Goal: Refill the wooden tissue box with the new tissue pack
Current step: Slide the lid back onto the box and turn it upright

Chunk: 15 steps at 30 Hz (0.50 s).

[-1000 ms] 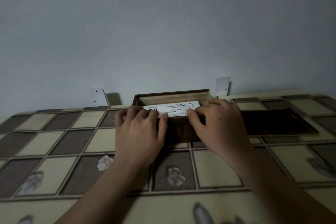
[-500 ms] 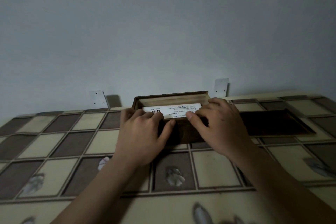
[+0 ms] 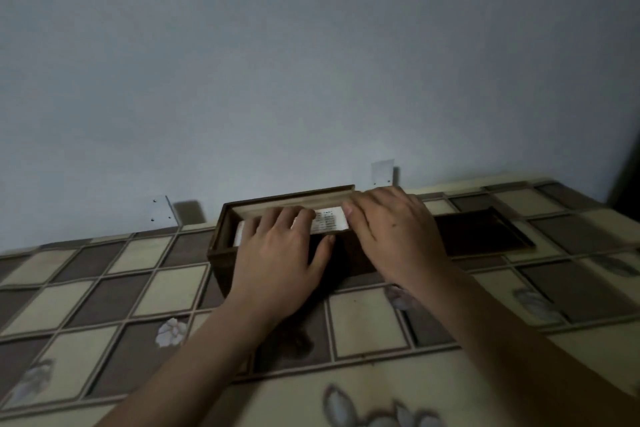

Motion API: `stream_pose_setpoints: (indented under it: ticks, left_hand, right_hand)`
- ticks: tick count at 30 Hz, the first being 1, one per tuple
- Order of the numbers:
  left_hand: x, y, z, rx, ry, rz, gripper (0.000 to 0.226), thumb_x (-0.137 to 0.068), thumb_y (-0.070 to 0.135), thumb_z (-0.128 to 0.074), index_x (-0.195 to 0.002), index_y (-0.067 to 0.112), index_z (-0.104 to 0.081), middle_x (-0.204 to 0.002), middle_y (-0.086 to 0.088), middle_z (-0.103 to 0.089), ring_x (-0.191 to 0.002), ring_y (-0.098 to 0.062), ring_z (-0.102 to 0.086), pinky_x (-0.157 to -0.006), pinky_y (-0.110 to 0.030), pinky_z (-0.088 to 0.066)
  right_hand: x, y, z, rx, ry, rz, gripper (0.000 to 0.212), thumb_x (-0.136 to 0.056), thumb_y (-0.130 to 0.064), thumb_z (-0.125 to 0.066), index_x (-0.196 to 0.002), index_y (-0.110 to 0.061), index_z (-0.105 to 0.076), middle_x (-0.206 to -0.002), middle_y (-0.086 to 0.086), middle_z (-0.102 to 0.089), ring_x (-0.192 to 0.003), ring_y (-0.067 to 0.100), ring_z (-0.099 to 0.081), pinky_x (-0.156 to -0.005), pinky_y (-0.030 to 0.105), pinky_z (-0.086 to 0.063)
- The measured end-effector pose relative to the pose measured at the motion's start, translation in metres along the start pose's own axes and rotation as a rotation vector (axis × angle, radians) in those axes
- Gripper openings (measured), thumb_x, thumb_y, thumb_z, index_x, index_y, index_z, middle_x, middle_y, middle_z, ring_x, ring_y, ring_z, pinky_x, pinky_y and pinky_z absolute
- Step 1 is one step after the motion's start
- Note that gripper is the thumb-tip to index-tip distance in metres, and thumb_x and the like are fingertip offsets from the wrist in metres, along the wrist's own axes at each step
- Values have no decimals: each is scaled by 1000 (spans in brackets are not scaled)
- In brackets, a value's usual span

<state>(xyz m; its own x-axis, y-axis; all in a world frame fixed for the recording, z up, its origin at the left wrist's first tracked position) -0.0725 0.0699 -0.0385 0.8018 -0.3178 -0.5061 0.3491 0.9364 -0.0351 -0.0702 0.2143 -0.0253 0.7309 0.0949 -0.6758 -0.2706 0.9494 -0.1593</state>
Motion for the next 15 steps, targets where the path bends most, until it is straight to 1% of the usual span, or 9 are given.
stream_pose_setpoints:
  ticks: [2, 5, 7, 9, 10, 12, 13, 15]
  left_hand:
    - [-6, 18, 2, 9, 1, -30, 46, -91, 54, -37, -111, 20, -61, -115, -3, -67, -104, -31, -59, -86, -43, -41]
    - [-12, 51, 5, 49, 9, -109, 48, -92, 51, -37, -118, 18, -60, -129, -5, -61, -117, -30, -53, -93, -43, -40]
    - [-14, 76, 4, 72, 8, -172, 48, -92, 46, -38, -123, 15, -59, -137, -8, -57, -124, -30, -49, -99, -42, -39]
    - [-12, 103, 0, 75, 7, -260, 47, -93, 39, -39, -125, 10, -59, -139, -12, -55, -126, -33, -49, -102, -43, -39]
    - [-10, 116, -4, 78, -2, -309, 46, -93, 35, -39, -125, 8, -59, -138, -13, -55, -126, -34, -50, -102, -43, -40]
    - [-6, 139, -13, 99, -29, -405, 47, -92, 30, -39, -124, 4, -61, -135, -17, -58, -123, -36, -52, -100, -42, -44]
    - [-3, 149, -19, 107, -50, -443, 48, -92, 30, -38, -123, 2, -62, -134, -18, -58, -122, -36, -53, -99, -42, -46]
    - [-1, 162, -31, 113, -112, -482, 50, -92, 31, -34, -122, 3, -63, -135, -17, -58, -122, -35, -53, -98, -40, -48]
  right_hand:
    - [3, 16, 10, 27, 44, -27, 36, -97, -34, -42, -101, -13, -71, -90, 6, -72, -85, 30, -62, -71, 38, -45]
    - [11, 50, 24, 88, 98, -81, 22, -91, -22, -56, -98, -10, -72, -84, 9, -71, -77, 32, -63, -65, 35, -45]
    - [17, 80, 30, 137, 87, -141, 17, -88, -16, -59, -95, -7, -72, -81, 11, -70, -73, 33, -62, -61, 34, -45]
    - [23, 111, 34, 190, 55, -222, 14, -87, -13, -58, -90, -6, -69, -78, 14, -67, -70, 34, -61, -60, 35, -44]
    - [26, 127, 35, 206, 32, -271, 13, -87, -14, -57, -89, -6, -68, -80, 15, -67, -73, 36, -61, -62, 37, -45]
    - [34, 157, 33, 232, -25, -381, 16, -89, -17, -55, -93, -7, -67, -91, 15, -66, -84, 37, -62, -70, 41, -47]
    - [39, 169, 31, 235, -51, -425, 19, -91, -19, -53, -96, -8, -67, -97, 15, -66, -89, 37, -61, -73, 40, -47]
    - [48, 188, 29, 237, -67, -479, 22, -93, -21, -52, -101, -8, -67, -102, 14, -64, -94, 35, -59, -74, 38, -47]
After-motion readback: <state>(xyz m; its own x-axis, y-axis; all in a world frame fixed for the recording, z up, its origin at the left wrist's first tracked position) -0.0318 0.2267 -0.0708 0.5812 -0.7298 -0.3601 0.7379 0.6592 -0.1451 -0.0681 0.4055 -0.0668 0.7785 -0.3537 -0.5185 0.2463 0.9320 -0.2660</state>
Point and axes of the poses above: each hand's wrist, its own x-axis away from the middle knuckle, its own z-axis out of the back of the hand, y = z × x, the point moved 8 cm from there along -x, towards the middle knuckle
